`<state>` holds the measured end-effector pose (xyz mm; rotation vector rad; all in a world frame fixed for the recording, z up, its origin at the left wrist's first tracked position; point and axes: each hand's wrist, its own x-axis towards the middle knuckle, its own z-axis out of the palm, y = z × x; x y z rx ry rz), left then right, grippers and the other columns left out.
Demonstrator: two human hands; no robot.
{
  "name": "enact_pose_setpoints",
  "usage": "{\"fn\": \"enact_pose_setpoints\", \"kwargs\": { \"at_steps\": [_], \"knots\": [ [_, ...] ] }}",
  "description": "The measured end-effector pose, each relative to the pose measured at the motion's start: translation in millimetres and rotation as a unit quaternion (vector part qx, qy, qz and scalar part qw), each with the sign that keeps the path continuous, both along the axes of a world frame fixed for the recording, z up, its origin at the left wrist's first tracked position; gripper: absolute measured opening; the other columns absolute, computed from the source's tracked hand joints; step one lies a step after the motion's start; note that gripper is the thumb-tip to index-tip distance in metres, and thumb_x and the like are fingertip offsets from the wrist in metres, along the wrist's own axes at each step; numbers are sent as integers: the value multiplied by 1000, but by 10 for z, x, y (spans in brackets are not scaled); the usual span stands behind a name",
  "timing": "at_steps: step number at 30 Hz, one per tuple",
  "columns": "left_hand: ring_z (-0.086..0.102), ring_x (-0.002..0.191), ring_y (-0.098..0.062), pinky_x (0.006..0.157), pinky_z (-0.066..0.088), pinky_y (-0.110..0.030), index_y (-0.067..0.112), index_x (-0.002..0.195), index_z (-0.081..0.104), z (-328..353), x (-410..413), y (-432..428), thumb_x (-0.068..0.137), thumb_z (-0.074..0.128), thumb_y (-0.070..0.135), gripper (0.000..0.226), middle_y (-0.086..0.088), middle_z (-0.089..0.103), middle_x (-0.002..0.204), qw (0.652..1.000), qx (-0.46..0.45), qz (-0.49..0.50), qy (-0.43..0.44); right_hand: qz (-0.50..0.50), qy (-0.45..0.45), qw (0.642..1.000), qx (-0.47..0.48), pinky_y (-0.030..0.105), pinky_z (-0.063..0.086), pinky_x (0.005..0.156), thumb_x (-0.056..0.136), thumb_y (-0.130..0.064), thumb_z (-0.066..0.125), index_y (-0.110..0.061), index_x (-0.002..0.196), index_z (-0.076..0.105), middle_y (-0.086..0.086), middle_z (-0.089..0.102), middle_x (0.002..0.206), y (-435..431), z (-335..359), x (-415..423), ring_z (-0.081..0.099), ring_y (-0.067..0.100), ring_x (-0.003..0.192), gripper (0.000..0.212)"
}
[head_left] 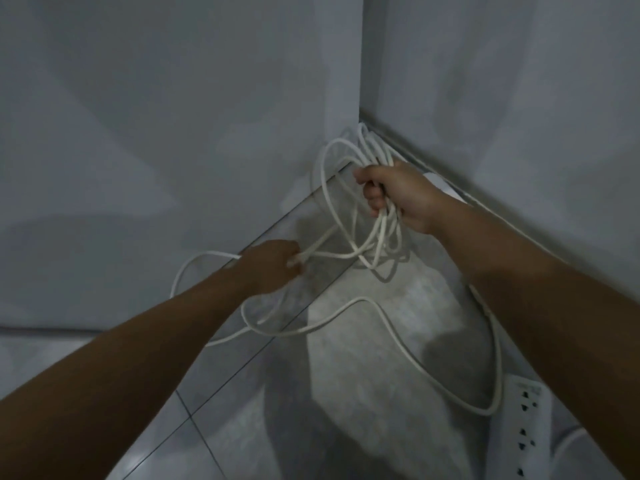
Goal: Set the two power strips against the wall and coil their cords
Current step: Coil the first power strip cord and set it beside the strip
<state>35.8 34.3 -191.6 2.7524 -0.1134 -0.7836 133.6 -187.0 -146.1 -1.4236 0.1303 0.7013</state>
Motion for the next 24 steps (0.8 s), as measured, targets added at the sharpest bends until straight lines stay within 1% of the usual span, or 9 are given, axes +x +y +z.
{"fn": "enact_pose_setpoints", "kwargs": {
  "at_steps": [3, 6, 8, 10, 12, 14, 17, 19, 24],
  "knots": [
    [63, 90, -26, 68, 37, -24, 7, 100, 63, -13, 31, 95, 95, 57, 23, 18, -12, 67, 94, 985, -83, 124, -82, -38, -21, 999, -16, 23, 35, 43, 90, -11, 56, -16, 67, 50, -7, 32, 41, -1, 4, 26, 28, 9, 35, 25],
    [63, 83, -15, 71, 45, -12, 11, 109, 67, 66, 92, 225, 90, 64, 12, 20, -3, 69, 91, 924, -265, 264, 77, -76, -33, 996, -26, 24, 32, 43, 88, -12, 57, -15, 66, 51, -8, 31, 39, -9, 19, 105, 25, 9, 35, 23],
    [70, 78, -11, 69, 53, -14, 4, 110, 64, 98, 72, 348, 90, 56, -3, 22, -3, 75, 86, 811, -406, 382, 177, -87, -48, 994, -50, 22, 31, 42, 87, -13, 58, -15, 66, 51, -8, 30, 38, -57, 36, 161, 24, 9, 34, 21],
    [73, 69, -13, 62, 57, -18, -3, 113, 60, 47, 18, 507, 88, 56, -6, 26, -5, 76, 79, 820, -373, 407, 151, -106, -53, 992, -52, 22, 31, 42, 87, -12, 57, -14, 68, 51, -8, 30, 37, -126, 24, 208, 24, 9, 32, 20],
    [71, 92, -27, 78, 55, -28, 3, 128, 54, -40, -19, 649, 83, 66, 13, 48, -16, 72, 106, 953, -128, 264, 82, -124, -51, 990, -40, 21, 31, 41, 87, -11, 56, -13, 69, 52, -7, 31, 36, -163, 10, 222, 24, 9, 31, 19],
    [60, 111, -35, 89, 50, -39, 12, 145, 34, -133, -106, 656, 90, 52, 17, 57, -17, 57, 131, 991, 112, 59, -37, -133, -52, 989, -33, 20, 32, 40, 87, -10, 55, -12, 69, 53, -7, 31, 36, -161, 16, 221, 25, 9, 31, 18],
    [66, 85, -37, 67, 57, -41, 9, 138, 39, -247, -332, 595, 82, 32, 8, 56, -23, 63, 117, 924, 206, -163, -279, -150, -54, 987, -20, 19, 31, 39, 86, -10, 56, -12, 67, 53, -7, 30, 36, -193, 94, 257, 25, 9, 31, 19],
    [66, 90, -36, 80, 54, -43, 9, 120, 62, -315, -414, 643, 88, 34, 5, 42, -22, 65, 118, 863, 225, -253, -375, -164, -46, 985, -2, 18, 30, 39, 87, -11, 56, -13, 67, 52, -7, 30, 37, -251, 152, 292, 24, 8, 32, 21],
    [67, 91, -29, 90, 43, -41, 12, 71, 70, -263, -478, 603, 81, 46, 11, 27, -15, 71, 101, 818, 220, -419, -328, -178, -60, 982, -15, 18, 31, 38, 87, -11, 55, -11, 67, 55, -6, 32, 36, -239, 157, 277, 26, 8, 31, 19]
  ]
}}
